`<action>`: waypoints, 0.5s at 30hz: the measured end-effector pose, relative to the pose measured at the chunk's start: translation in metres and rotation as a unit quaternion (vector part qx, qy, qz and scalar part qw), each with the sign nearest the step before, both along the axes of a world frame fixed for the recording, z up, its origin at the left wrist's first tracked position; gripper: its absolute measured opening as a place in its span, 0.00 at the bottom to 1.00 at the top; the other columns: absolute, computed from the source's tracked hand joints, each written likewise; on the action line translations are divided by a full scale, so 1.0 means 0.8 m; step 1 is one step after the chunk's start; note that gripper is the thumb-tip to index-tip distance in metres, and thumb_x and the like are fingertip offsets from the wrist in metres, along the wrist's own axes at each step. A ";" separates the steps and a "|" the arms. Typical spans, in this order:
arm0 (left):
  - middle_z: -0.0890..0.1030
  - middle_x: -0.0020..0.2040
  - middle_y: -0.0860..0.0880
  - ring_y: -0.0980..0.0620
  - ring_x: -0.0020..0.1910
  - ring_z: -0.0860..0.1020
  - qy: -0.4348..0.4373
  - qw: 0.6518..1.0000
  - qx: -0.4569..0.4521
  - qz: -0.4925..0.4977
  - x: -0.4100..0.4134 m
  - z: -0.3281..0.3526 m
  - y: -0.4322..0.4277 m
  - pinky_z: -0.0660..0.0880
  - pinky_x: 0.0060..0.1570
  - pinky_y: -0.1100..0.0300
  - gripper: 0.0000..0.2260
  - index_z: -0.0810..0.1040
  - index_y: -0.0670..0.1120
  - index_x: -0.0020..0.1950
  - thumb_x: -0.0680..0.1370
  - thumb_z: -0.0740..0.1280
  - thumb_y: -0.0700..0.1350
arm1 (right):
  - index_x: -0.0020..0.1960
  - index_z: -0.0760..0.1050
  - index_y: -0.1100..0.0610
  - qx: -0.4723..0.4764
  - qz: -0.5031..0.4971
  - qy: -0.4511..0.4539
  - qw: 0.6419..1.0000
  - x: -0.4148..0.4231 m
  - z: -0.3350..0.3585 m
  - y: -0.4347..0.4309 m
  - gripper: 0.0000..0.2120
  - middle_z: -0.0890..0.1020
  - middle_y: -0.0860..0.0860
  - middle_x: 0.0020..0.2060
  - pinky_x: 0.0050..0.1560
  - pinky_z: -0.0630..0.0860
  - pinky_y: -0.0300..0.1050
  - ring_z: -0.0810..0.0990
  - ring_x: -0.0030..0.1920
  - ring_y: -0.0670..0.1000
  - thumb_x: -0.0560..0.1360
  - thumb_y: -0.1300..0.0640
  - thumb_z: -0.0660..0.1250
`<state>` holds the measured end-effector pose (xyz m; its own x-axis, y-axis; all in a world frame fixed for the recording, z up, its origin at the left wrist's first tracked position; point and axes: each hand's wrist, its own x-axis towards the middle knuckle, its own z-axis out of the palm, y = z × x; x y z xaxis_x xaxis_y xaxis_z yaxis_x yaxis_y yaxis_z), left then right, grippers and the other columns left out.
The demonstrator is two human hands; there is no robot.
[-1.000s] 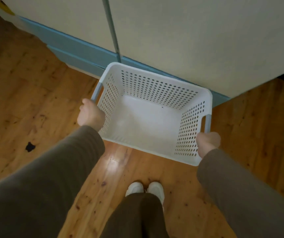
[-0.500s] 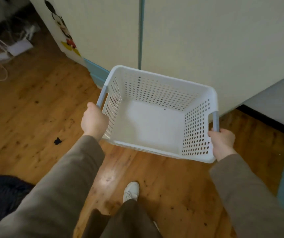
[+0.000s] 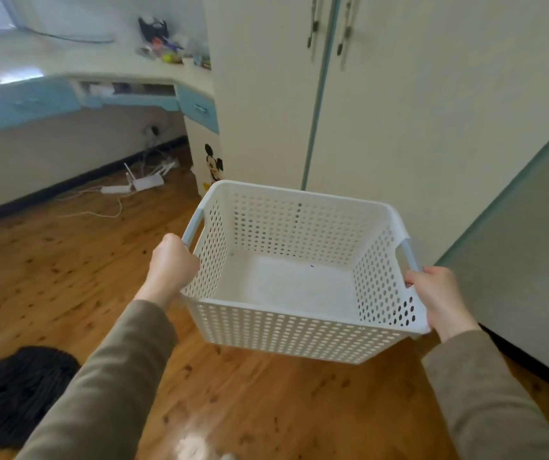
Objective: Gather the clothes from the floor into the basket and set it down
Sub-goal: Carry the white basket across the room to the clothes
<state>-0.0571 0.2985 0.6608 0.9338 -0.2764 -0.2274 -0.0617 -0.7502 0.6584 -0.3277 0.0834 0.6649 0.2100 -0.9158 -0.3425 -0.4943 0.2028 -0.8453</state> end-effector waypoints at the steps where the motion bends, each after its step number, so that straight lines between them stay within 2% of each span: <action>1: 0.72 0.38 0.47 0.52 0.35 0.76 -0.001 1.000 -0.010 0.003 -0.006 0.015 0.011 0.69 0.25 0.61 0.06 0.66 0.43 0.51 0.77 0.62 0.38 | 0.39 0.72 0.61 -0.003 0.009 0.000 1.000 -0.002 0.017 0.008 0.07 0.78 0.60 0.36 0.34 0.76 0.51 0.79 0.37 0.60 0.76 0.63 0.61; 5: 0.72 0.38 0.47 0.51 0.36 0.76 -0.018 0.999 -0.041 0.021 -0.016 0.061 0.050 0.71 0.26 0.61 0.07 0.66 0.44 0.50 0.77 0.63 0.38 | 0.38 0.72 0.61 -0.020 0.016 -0.015 1.000 -0.002 0.066 0.034 0.07 0.78 0.60 0.34 0.35 0.77 0.51 0.79 0.34 0.59 0.75 0.64 0.62; 9: 0.71 0.37 0.47 0.52 0.34 0.75 -0.050 0.996 -0.065 0.020 -0.023 0.097 0.094 0.68 0.25 0.62 0.06 0.67 0.44 0.49 0.77 0.63 0.38 | 0.40 0.73 0.63 -0.049 0.023 -0.024 0.998 0.000 0.101 0.073 0.05 0.78 0.59 0.34 0.35 0.77 0.51 0.78 0.33 0.58 0.74 0.66 0.62; 12: 0.71 0.36 0.47 0.52 0.34 0.74 -0.065 0.995 -0.077 0.014 -0.031 0.117 0.138 0.68 0.25 0.63 0.05 0.67 0.44 0.48 0.77 0.63 0.38 | 0.44 0.73 0.64 -0.072 0.026 -0.031 0.997 -0.003 0.121 0.114 0.03 0.78 0.61 0.36 0.43 0.79 0.59 0.79 0.37 0.60 0.74 0.67 0.61; 15: 0.71 0.36 0.47 0.53 0.33 0.74 -0.071 0.994 -0.077 0.012 -0.039 0.130 0.186 0.67 0.24 0.63 0.05 0.67 0.43 0.49 0.77 0.63 0.37 | 0.48 0.73 0.66 -0.076 0.028 -0.031 0.996 -0.007 0.136 0.155 0.05 0.78 0.64 0.41 0.48 0.78 0.62 0.80 0.40 0.61 0.74 0.67 0.61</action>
<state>-0.0884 0.4473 0.7651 0.9601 -0.2752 -0.0497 -0.1456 -0.6438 0.7512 -0.3335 0.2077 0.7735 0.2789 -0.9424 -0.1846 -0.4464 0.0430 -0.8938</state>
